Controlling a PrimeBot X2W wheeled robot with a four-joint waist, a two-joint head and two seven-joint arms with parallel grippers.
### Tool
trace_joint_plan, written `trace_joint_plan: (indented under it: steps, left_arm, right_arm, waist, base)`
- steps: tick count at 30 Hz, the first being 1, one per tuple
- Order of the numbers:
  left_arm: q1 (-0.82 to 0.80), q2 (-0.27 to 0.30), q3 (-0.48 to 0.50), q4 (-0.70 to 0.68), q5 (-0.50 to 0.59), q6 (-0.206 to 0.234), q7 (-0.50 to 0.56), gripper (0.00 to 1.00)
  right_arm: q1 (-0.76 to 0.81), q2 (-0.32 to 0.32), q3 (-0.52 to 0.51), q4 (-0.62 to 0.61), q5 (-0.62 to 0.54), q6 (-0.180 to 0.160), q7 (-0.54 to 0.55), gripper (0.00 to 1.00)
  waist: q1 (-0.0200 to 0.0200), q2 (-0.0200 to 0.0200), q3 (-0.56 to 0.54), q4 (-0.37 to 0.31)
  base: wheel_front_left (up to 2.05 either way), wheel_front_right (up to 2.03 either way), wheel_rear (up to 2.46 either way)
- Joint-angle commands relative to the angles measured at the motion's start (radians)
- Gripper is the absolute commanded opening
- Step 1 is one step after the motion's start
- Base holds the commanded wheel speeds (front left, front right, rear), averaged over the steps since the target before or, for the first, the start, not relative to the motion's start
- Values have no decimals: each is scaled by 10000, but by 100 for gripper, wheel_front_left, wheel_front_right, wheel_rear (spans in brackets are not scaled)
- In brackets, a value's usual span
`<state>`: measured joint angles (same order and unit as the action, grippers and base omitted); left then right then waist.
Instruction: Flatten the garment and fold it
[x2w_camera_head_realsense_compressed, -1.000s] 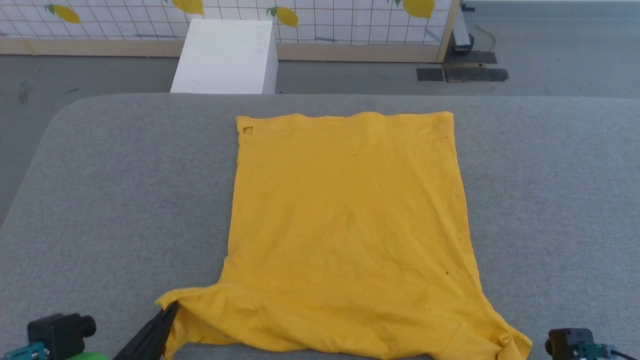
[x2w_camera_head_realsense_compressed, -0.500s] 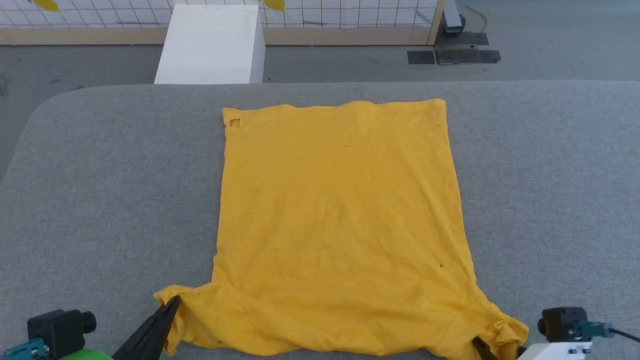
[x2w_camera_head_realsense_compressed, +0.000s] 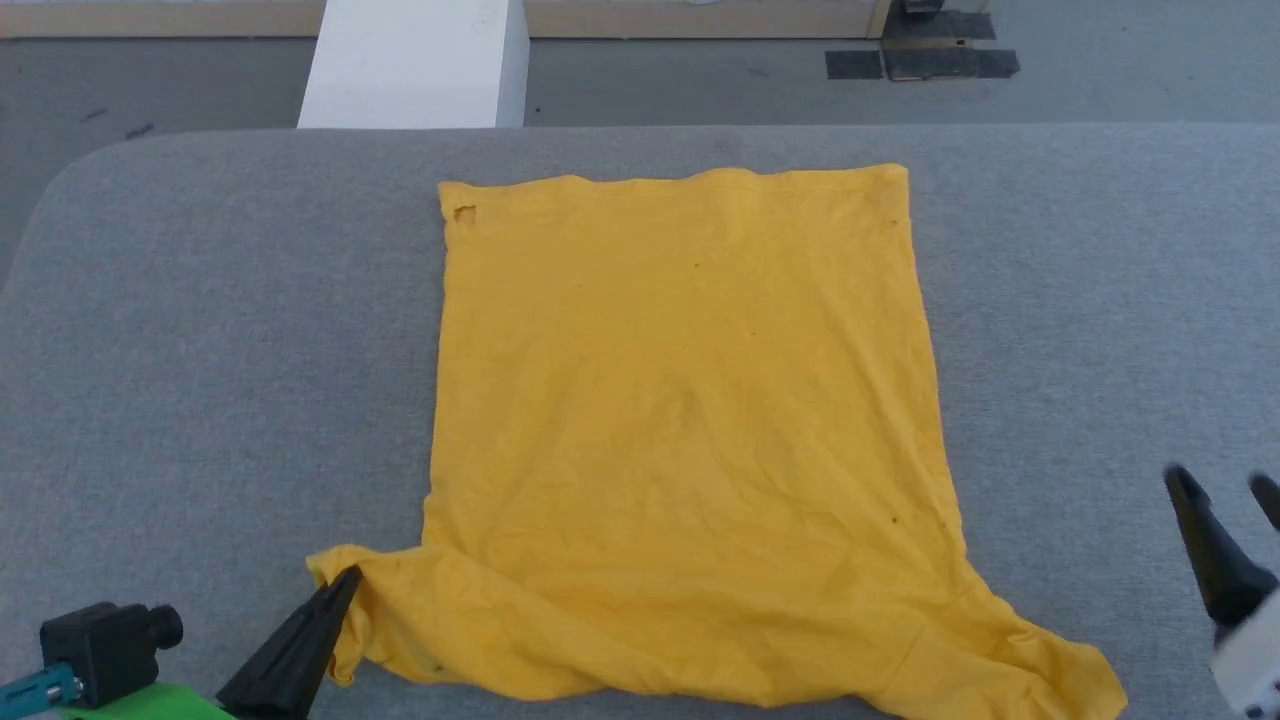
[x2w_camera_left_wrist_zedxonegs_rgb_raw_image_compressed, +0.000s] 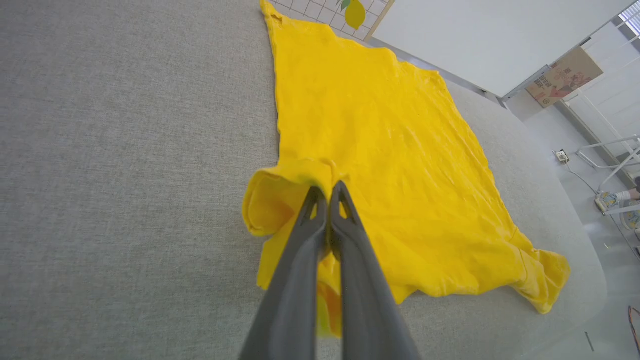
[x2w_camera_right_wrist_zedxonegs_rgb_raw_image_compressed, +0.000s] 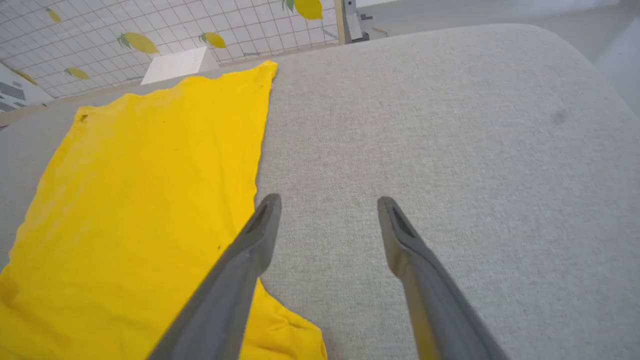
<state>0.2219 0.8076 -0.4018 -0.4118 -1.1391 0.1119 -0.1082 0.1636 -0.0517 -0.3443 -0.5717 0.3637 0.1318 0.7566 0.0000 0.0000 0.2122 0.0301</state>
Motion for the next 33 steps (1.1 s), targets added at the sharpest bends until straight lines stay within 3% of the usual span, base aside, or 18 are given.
trace_joint_plan:
  steps: [1,8,9,16,24,33]
  left_arm:
    - [-241,15,22,27,115,-116,-38,0]
    - [-606,-6,-25,138,144,-387,24,0]
    - [-768,5,-15,193,165,-518,26,0]
    - [-1338,-10,-50,312,268,-956,54,0]
    - [-2254,-148,-241,547,516,-1605,121,0]
    - [-3177,-419,-616,877,797,-2087,145,0]
  right_arm:
    - [-470,13,251,-17,-145,-11,-23,100]
    - [-2920,-609,1462,963,-1239,-11,45,100]
    - [-4211,-878,1653,1765,-1513,-11,172,100]
    - [-7272,-1504,1806,3908,-2218,-11,692,100]
    - [-9179,-1292,1277,5688,-3891,-11,1301,100]
    - [-9883,-825,596,6587,-4989,-11,1685,100]
  waist:
    - [0,0,172,180]
    - [0,0,709,605]
    - [0,0,1001,772]
    - [0,0,1864,1230]
    - [0,0,3003,1917]
    - [0,0,3898,2702]
  base:
    - [0,0,0]
    - [0,0,0]
    - [0,0,0]
    - [0,0,0]
    - [0,0,0]
    - [0,0,0]
